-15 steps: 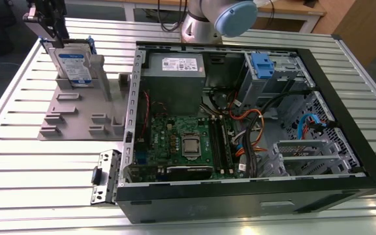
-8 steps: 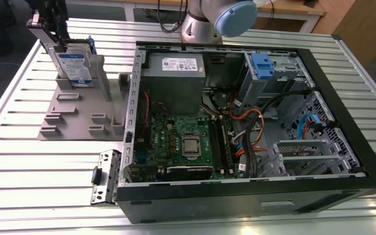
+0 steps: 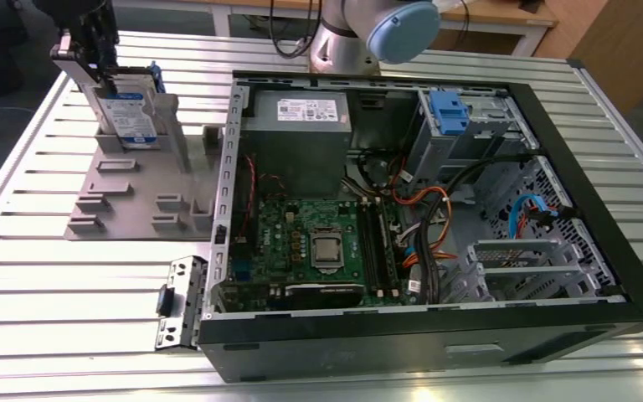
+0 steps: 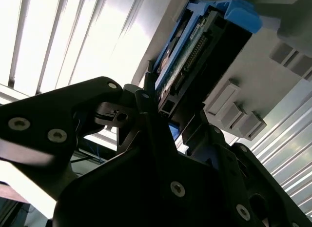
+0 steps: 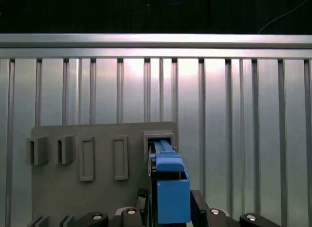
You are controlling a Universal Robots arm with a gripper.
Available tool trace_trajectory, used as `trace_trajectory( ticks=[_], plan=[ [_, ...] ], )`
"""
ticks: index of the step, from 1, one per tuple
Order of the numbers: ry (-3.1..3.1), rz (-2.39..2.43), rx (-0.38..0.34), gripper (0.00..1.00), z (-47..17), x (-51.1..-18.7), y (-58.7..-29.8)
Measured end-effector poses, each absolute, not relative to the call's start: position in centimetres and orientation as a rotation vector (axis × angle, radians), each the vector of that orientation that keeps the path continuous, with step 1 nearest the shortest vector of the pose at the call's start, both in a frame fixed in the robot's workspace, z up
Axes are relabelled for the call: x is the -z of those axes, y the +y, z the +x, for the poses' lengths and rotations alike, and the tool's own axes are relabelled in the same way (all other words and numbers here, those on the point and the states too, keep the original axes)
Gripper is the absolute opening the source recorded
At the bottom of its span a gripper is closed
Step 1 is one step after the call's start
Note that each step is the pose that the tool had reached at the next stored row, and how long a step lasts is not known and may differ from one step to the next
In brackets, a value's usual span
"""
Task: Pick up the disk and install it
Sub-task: 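Pick up the disk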
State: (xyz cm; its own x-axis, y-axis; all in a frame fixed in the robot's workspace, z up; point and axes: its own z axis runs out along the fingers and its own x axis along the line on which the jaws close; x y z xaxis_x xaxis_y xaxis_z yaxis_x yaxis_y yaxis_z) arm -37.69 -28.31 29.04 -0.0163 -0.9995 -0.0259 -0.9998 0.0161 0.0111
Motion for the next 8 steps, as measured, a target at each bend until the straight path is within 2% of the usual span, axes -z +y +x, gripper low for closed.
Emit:
trace_trajectory(
  ticks=[8],
  plan=[
    [2.232, -2.196, -0.041, 0.47, -37.72, -28.12, -28.31]
  ],
)
